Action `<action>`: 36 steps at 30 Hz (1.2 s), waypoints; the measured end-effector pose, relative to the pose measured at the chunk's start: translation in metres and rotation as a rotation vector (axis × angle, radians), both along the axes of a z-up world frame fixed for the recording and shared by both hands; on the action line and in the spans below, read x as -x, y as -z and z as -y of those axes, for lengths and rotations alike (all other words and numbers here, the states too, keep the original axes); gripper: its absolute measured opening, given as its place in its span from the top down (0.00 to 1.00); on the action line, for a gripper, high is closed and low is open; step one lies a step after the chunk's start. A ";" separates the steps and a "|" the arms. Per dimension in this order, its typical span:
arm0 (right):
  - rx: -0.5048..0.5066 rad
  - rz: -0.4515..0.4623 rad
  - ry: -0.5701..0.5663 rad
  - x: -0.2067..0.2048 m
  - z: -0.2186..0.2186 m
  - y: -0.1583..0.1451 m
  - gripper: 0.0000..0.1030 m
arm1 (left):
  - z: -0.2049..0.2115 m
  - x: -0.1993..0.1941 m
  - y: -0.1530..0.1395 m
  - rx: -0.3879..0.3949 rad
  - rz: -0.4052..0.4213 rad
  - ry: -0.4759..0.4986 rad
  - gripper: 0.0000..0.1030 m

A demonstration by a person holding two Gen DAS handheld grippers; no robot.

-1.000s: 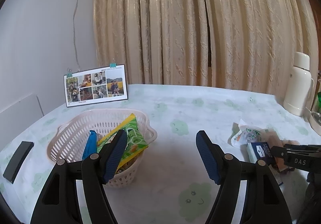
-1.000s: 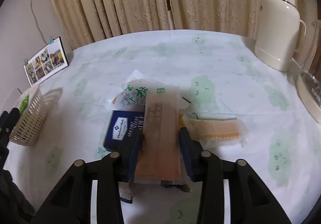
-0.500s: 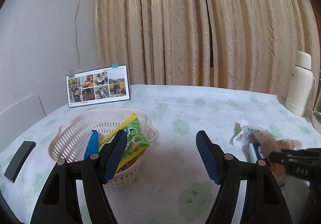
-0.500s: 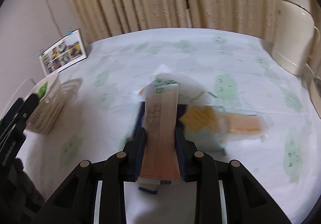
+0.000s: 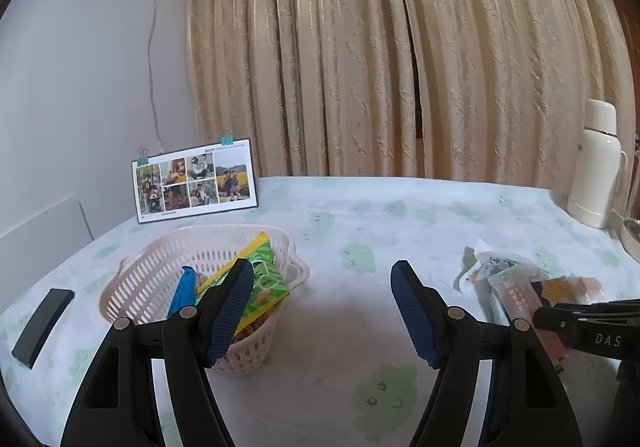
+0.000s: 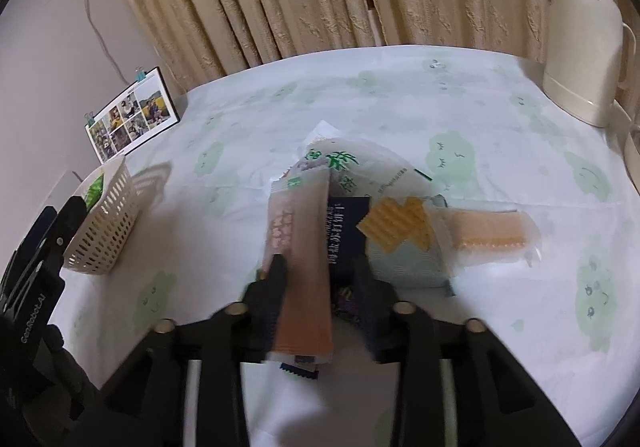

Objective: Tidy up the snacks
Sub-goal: 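Grasp the small wrapped candy with the left gripper while the right gripper holds the wafer stick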

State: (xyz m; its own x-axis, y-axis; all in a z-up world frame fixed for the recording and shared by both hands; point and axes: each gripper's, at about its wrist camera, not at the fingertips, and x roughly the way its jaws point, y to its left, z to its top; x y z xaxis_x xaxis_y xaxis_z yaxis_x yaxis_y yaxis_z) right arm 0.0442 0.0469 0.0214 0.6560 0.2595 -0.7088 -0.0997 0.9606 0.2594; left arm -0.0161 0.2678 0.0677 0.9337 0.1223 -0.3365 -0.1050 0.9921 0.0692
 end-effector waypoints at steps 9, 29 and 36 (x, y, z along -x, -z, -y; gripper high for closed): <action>0.095 0.029 -0.036 0.002 -0.018 0.002 0.48 | 0.003 0.001 0.001 -0.011 -0.001 0.003 0.31; 0.032 0.068 0.011 0.018 0.013 -0.020 0.86 | 0.015 -0.010 0.004 0.022 -0.084 0.092 0.31; -0.021 0.075 0.050 0.021 0.037 -0.026 0.83 | 0.041 -0.025 0.013 0.042 -0.198 0.226 0.31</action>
State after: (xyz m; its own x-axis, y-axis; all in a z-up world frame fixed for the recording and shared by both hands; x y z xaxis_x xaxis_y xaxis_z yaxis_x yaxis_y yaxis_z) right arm 0.0228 0.0095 0.0472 0.7195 0.2393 -0.6519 -0.0716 0.9593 0.2731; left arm 0.0093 0.2268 0.0542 0.8517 -0.0988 -0.5147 0.1301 0.9912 0.0250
